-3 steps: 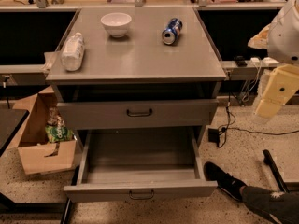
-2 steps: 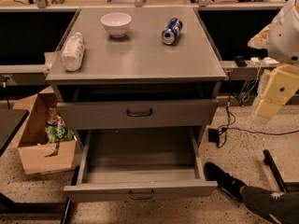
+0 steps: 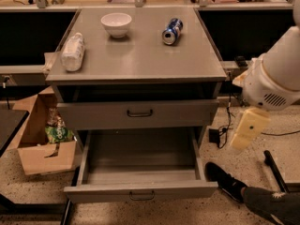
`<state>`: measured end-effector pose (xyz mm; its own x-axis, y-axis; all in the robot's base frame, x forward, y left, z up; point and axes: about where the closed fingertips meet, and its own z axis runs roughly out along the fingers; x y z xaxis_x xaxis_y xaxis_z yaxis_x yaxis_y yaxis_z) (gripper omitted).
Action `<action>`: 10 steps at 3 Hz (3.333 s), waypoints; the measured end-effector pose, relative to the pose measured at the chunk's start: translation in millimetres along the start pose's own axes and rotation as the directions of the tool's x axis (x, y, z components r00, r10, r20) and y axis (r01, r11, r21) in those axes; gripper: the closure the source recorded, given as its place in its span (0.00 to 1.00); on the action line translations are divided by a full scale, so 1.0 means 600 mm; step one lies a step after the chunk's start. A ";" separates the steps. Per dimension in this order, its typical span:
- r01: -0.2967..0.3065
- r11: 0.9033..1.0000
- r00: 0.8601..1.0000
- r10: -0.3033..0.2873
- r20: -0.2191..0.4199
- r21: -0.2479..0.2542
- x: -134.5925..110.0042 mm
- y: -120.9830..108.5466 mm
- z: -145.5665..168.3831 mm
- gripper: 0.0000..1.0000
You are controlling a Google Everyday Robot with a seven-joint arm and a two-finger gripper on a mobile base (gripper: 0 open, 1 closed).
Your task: Close middle drawer
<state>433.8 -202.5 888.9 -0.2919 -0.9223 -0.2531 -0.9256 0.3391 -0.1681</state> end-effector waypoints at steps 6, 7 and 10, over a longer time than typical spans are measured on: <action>-0.304 0.926 0.949 0.314 0.009 -0.223 0.072 0.164 0.422 0.63; -0.408 0.878 0.903 0.428 0.029 -0.251 0.096 0.198 0.528 0.86; -0.455 0.862 0.878 0.476 0.051 -0.224 0.102 0.187 0.579 1.00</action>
Offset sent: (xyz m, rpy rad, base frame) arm -0.0064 0.0123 -0.0493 0.0443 0.0629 -0.0322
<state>395.8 -156.6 523.4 -0.6847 -0.6387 -0.3512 -0.7192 0.6702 0.1834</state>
